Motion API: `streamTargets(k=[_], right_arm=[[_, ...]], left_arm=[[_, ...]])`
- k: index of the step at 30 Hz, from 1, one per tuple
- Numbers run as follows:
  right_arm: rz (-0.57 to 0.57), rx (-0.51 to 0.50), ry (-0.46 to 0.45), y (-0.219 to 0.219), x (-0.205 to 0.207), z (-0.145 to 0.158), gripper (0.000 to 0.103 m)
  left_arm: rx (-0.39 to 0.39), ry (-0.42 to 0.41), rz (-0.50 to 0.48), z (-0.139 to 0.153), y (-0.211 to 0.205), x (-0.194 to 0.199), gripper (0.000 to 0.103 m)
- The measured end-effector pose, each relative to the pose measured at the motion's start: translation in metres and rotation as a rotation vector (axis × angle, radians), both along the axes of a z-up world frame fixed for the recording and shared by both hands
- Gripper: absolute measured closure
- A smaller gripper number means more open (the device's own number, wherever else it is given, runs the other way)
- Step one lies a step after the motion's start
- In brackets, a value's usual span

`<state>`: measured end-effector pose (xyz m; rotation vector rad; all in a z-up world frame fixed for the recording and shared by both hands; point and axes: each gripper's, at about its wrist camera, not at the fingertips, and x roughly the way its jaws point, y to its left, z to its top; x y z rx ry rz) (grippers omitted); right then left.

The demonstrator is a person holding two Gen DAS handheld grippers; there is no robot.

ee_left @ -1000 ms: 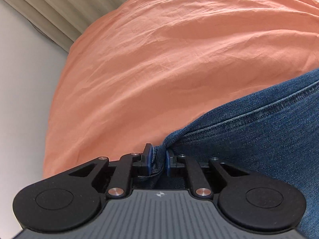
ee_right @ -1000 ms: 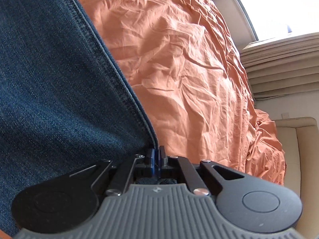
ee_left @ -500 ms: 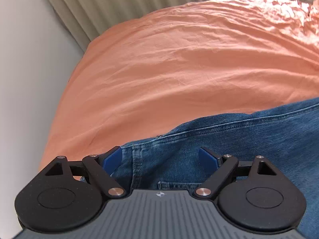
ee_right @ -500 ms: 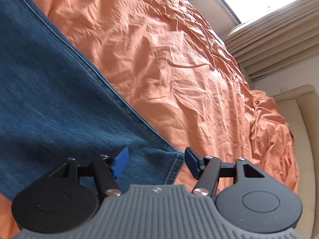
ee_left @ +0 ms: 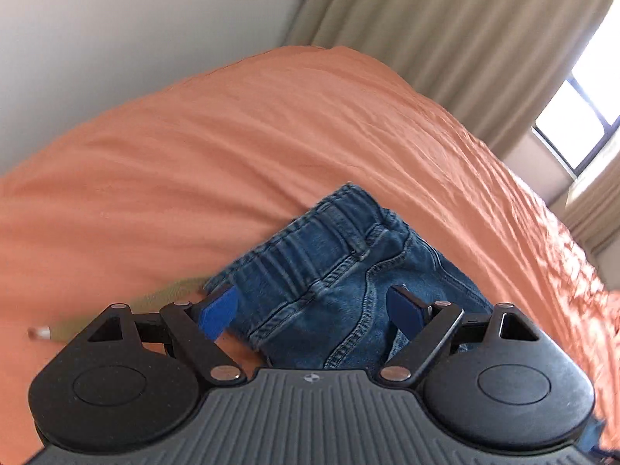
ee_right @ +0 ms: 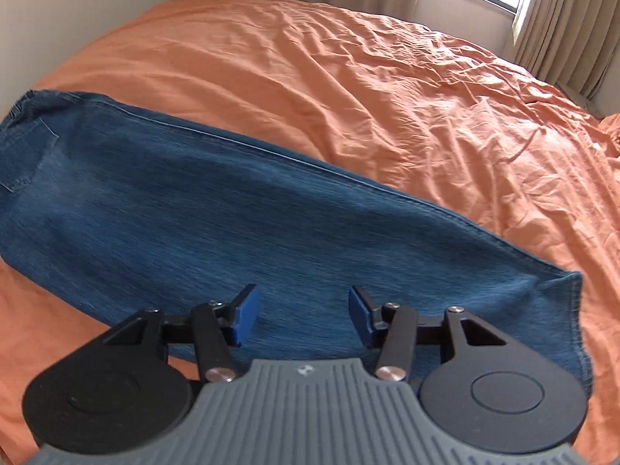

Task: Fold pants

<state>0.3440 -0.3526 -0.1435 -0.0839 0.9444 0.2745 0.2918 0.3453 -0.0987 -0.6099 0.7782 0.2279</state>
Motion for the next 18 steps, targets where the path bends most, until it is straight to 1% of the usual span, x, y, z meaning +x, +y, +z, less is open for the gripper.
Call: streamTargets(k=[3, 4, 6, 7, 8, 9, 10, 11, 12, 13, 14, 16, 18], right_arm=[[-0.035, 0.068, -0.005, 0.017, -0.01, -0.003, 0.057], [-0.042, 0.076, -0.007, 0.023, -0.014, -0.004, 0.057], [-0.058, 0.089, -0.003, 0.03, -0.019, -0.007, 0.057], [-0.068, 0.092, 0.0, 0.033, -0.021, -0.008, 0.057], [-0.078, 0.095, 0.002, 0.032, -0.021, -0.01, 0.057], [-0.09, 0.093, 0.002, 0.033, -0.022, -0.011, 0.057], [-0.101, 0.087, 0.002, 0.034, -0.023, -0.012, 0.057], [-0.118, 0.082, 0.0, 0.032, -0.022, -0.014, 0.057], [-0.134, 0.084, -0.002, 0.03, -0.022, -0.014, 0.057], [-0.149, 0.089, -0.005, 0.028, -0.023, -0.014, 0.057], [-0.163, 0.095, -0.008, 0.026, -0.023, -0.014, 0.057], [-0.183, 0.097, -0.015, 0.022, -0.022, -0.014, 0.057], [-0.197, 0.09, -0.013, 0.021, -0.021, -0.016, 0.057]], left_arm=[[-0.183, -0.038, 0.096, -0.042, 0.02, -0.014, 0.002], [-0.236, -0.052, 0.119, -0.055, 0.023, -0.015, 0.002], [-0.318, -0.075, 0.157, -0.078, 0.029, -0.012, 0.002], [-0.338, -0.086, 0.177, -0.086, 0.03, -0.009, 0.004], [-0.347, -0.101, 0.194, -0.092, 0.031, -0.005, 0.009], [-0.349, -0.114, 0.203, -0.096, 0.031, 0.002, 0.012], [-0.346, -0.119, 0.195, -0.097, 0.032, 0.008, 0.025], [-0.323, -0.11, 0.193, -0.093, 0.032, 0.015, 0.048], [-0.249, -0.09, 0.19, -0.083, 0.029, 0.023, 0.059], [-0.172, -0.09, 0.171, -0.072, 0.024, 0.028, 0.077], [-0.09, -0.115, 0.134, -0.054, 0.015, 0.031, 0.084], [0.036, -0.187, 0.062, -0.018, -0.002, 0.031, 0.085], [0.113, -0.21, 0.019, 0.005, -0.013, 0.034, 0.085]])
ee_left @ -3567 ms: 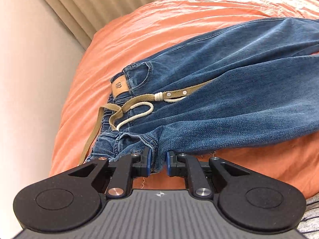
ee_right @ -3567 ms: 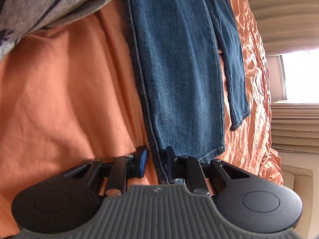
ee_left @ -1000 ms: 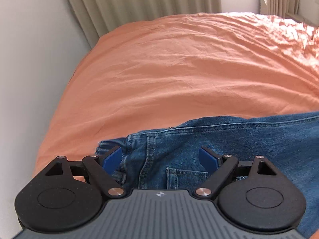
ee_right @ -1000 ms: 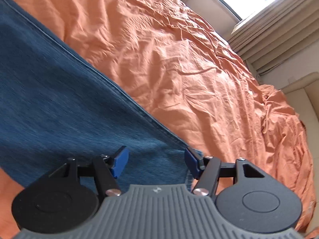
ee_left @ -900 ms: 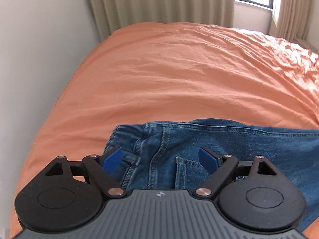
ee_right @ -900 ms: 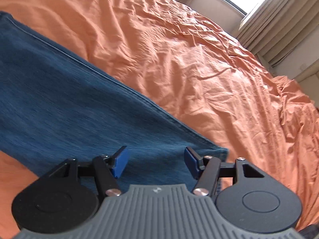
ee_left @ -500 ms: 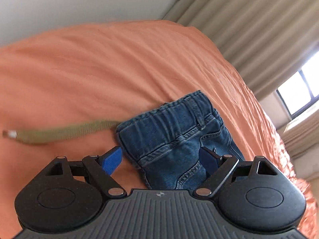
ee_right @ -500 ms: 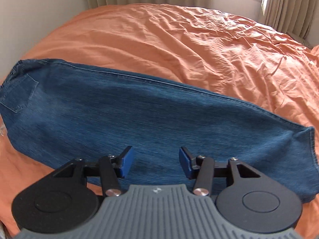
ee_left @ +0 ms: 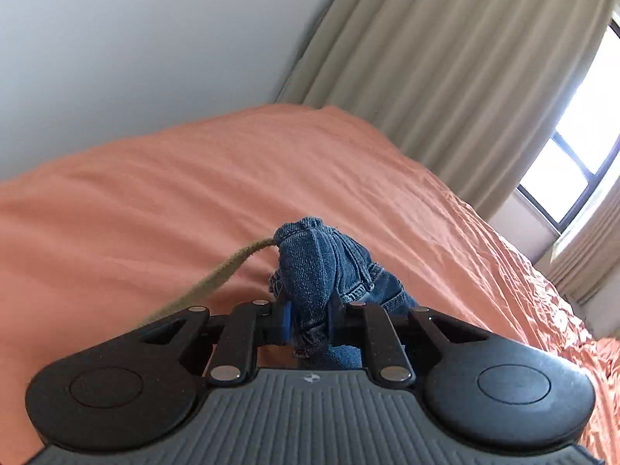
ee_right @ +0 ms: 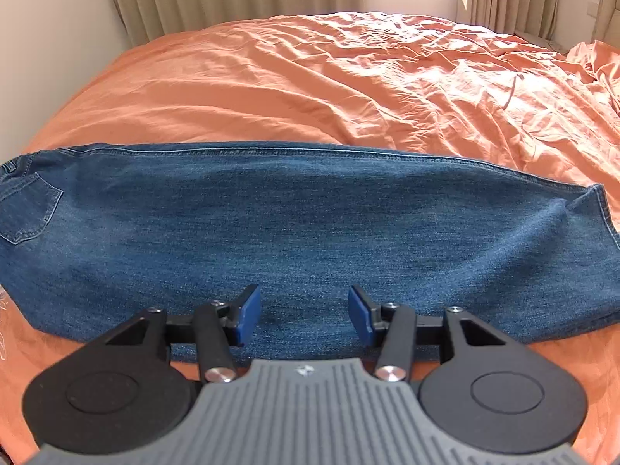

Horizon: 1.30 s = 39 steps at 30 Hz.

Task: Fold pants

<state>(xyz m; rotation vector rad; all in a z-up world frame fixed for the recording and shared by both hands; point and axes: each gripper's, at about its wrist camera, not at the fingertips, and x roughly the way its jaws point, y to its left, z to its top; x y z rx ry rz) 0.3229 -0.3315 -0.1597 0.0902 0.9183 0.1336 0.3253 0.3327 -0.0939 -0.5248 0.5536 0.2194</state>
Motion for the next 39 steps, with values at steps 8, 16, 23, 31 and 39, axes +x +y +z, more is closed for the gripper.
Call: streamTargets(k=[8, 16, 23, 31, 39], right_arm=[[-0.061, -0.002, 0.03, -0.011, -0.003, -0.015, 0.057], [-0.208, 0.07, -0.002, -0.079, -0.021, 0.003, 0.057], [-0.473, 0.194, -0.049, -0.202, -0.056, 0.017, 0.066], [-0.72, 0.437, -0.074, -0.318, -0.07, -0.008, 0.072], [-0.787, 0.637, -0.045, -0.356, -0.055, -0.067, 0.08]], left_arm=[[0.125, 0.241, 0.033, -0.064, 0.013, 0.039, 0.085], [0.239, 0.267, 0.053, -0.058, 0.004, 0.034, 0.035], [0.362, 0.18, 0.027, -0.008, -0.032, 0.01, 0.031], [0.258, 0.216, -0.138, -0.007, -0.107, 0.022, 0.04], [0.185, 0.318, -0.13, -0.037, -0.138, 0.037, 0.043]])
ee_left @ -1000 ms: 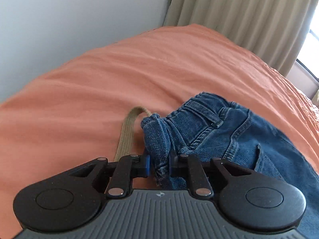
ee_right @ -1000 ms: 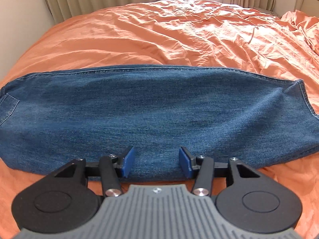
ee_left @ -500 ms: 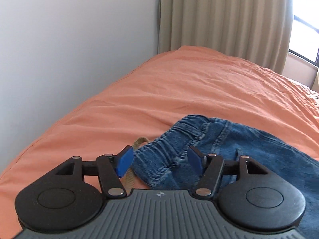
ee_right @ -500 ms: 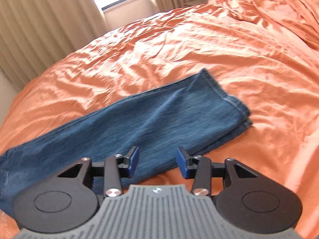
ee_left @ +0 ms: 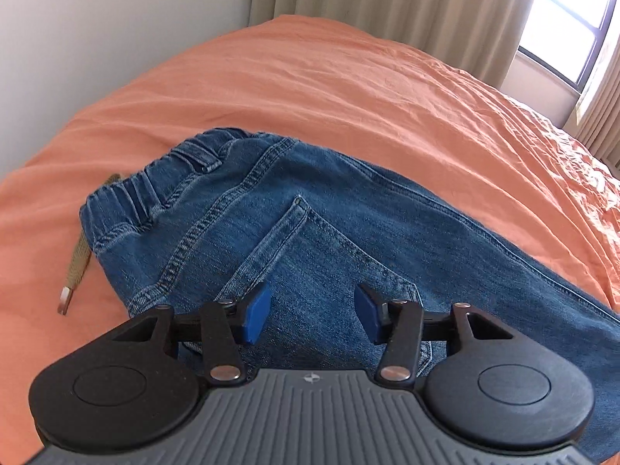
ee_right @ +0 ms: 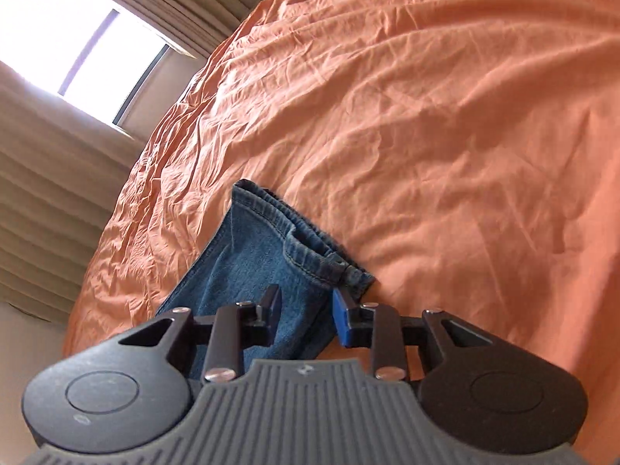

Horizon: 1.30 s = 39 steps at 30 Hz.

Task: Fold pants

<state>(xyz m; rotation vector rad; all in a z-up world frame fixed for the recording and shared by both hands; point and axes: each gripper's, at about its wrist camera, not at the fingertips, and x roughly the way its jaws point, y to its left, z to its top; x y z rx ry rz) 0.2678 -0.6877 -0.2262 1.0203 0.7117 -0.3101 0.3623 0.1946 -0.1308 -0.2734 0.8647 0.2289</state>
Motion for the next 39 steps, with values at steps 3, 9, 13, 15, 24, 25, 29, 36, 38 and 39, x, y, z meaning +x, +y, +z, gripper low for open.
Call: streamTargets(k=[3, 9, 13, 15, 24, 25, 29, 36, 38, 39], right_arm=[[-0.018, 0.037, -0.05, -0.008, -0.002, -0.003, 0.102], [-0.007, -0.03, -0.023, -0.011, -0.011, -0.006, 0.103], [-0.005, -0.018, 0.005, -0.008, -0.007, -0.013, 0.102], [0.025, -0.069, 0.012, 0.0, -0.007, 0.0, 0.094], [0.384, -0.296, 0.001, 0.1, -0.015, 0.066, 0.083], [0.419, -0.303, 0.0, 0.115, -0.014, 0.069, 0.083], [0.58, -0.349, -0.022, 0.19, -0.009, 0.081, 0.083], [0.808, -0.393, -0.042, 0.313, -0.006, 0.081, 0.079], [0.861, -0.401, -0.039, 0.345, -0.006, 0.076, 0.079], [0.886, -0.408, -0.037, 0.36, -0.006, 0.073, 0.079]], left_arm=[[0.033, 0.029, 0.011, -0.004, -0.004, 0.001, 0.046], [0.114, 0.101, 0.014, -0.008, -0.008, 0.006, 0.059], [0.131, 0.081, 0.006, 0.001, -0.01, 0.0, 0.059], [0.139, 0.063, -0.029, 0.014, -0.014, -0.008, 0.059], [0.252, 0.036, -0.444, 0.059, -0.065, -0.071, 0.058], [0.261, 0.03, -0.479, 0.06, -0.07, -0.08, 0.058], [0.296, 0.042, -0.638, 0.053, -0.093, -0.114, 0.058], [0.357, 0.089, -0.8, 0.006, -0.119, -0.148, 0.05], [0.36, 0.103, -0.807, -0.011, -0.123, -0.148, 0.042], [0.356, 0.111, -0.813, -0.019, -0.125, -0.147, 0.042]])
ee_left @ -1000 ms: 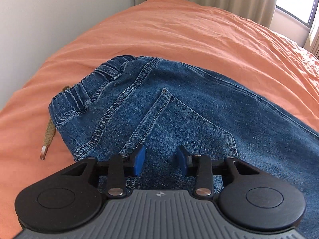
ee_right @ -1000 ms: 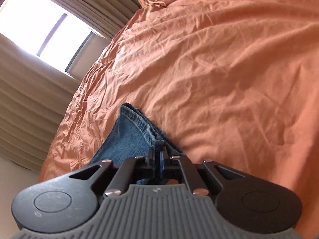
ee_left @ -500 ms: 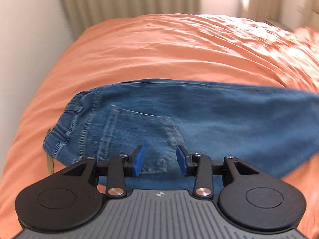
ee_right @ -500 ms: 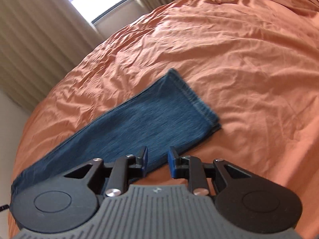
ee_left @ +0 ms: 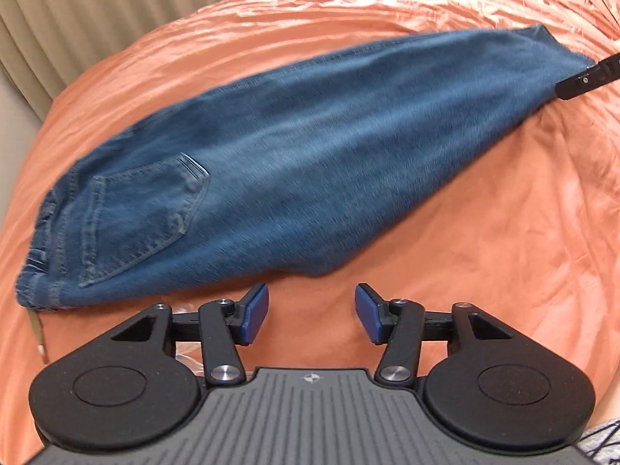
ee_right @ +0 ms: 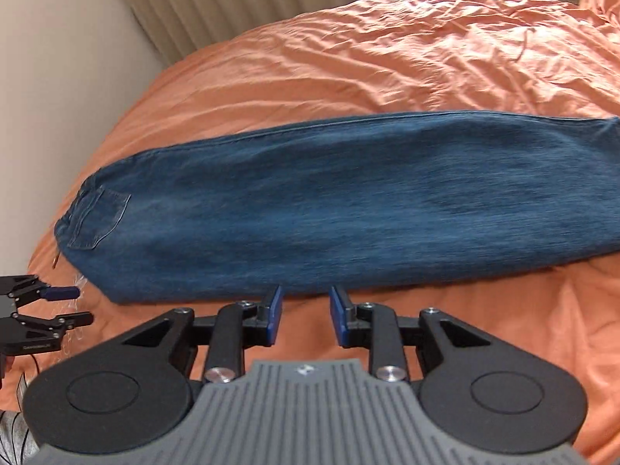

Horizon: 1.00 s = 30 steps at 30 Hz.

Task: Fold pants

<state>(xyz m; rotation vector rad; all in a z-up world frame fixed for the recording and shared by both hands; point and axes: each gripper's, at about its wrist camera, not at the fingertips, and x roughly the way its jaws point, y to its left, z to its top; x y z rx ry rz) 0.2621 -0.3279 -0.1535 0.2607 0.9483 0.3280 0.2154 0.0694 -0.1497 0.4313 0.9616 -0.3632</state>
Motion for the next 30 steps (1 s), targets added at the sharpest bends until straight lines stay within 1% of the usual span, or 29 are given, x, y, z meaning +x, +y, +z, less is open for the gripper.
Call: streamTargets(k=[2, 4, 6, 7, 8, 9, 11, 12, 13, 14, 16, 19, 21, 23, 24, 26, 28, 30], right_arm=[[0.059, -0.024, -0.002, 0.028, -0.003, -0.007, 0.078], [0.112, -0.058, -0.008, 0.05, -0.005, -0.015, 0.076], [0.167, -0.094, -0.011, 0.07, -0.005, -0.025, 0.074], [0.188, -0.111, -0.015, 0.079, -0.006, -0.029, 0.073], [0.213, -0.13, -0.023, 0.088, -0.007, -0.032, 0.072], [0.238, -0.147, -0.037, 0.096, -0.008, -0.034, 0.07], [0.294, -0.18, -0.08, 0.111, -0.012, -0.035, 0.067], [0.329, -0.197, -0.114, 0.121, -0.016, -0.034, 0.066], [0.358, -0.209, -0.143, 0.129, -0.016, -0.033, 0.066], [0.388, -0.222, -0.176, 0.139, -0.015, -0.032, 0.063], [0.441, -0.247, -0.245, 0.157, -0.015, -0.029, 0.062], [0.53, -0.283, -0.321, 0.187, -0.012, -0.028, 0.06], [0.58, -0.295, -0.33, 0.204, -0.007, -0.031, 0.057], [0.609, -0.309, -0.329, 0.216, -0.009, -0.035, 0.057], [0.614, -0.315, -0.34, 0.218, -0.012, -0.035, 0.057], [0.641, -0.294, -0.362, 0.219, -0.026, -0.034, 0.057], [0.665, -0.288, -0.349, 0.22, -0.034, -0.039, 0.057], [0.67, -0.322, -0.336, 0.224, -0.036, -0.049, 0.057]], left_arm=[[-0.003, 0.003, 0.002, -0.016, -0.004, 0.003, 0.041], [-0.027, -0.009, 0.027, -0.027, -0.005, 0.007, 0.041], [-0.061, -0.048, 0.059, -0.03, -0.004, 0.012, 0.041], [-0.068, -0.069, 0.07, -0.028, -0.005, 0.014, 0.044], [-0.074, -0.09, 0.08, -0.025, -0.005, 0.016, 0.06], [-0.083, -0.11, 0.086, -0.02, -0.004, 0.016, 0.069], [-0.113, -0.141, 0.062, -0.006, -0.003, 0.016, 0.086], [-0.123, -0.145, 0.046, 0.002, -0.003, 0.018, 0.09], [-0.128, -0.148, 0.033, 0.008, -0.002, 0.019, 0.098], [-0.136, -0.148, 0.021, 0.013, -0.002, 0.02, 0.099], [-0.148, -0.146, 0.001, 0.023, -0.002, 0.025, 0.103], [-0.143, -0.152, -0.022, 0.034, -0.004, 0.032, 0.103], [-0.141, -0.146, -0.035, 0.036, -0.005, 0.035, 0.103], [-0.133, -0.151, -0.031, 0.037, -0.002, 0.038, 0.103], [-0.138, -0.152, -0.027, 0.039, 0.002, 0.038, 0.103], [-0.131, -0.163, -0.017, 0.041, 0.011, 0.036, 0.102], [-0.112, -0.167, 0.0, 0.041, 0.023, 0.034, 0.101], [-0.103, -0.145, 0.021, 0.036, 0.035, 0.035, 0.1]])
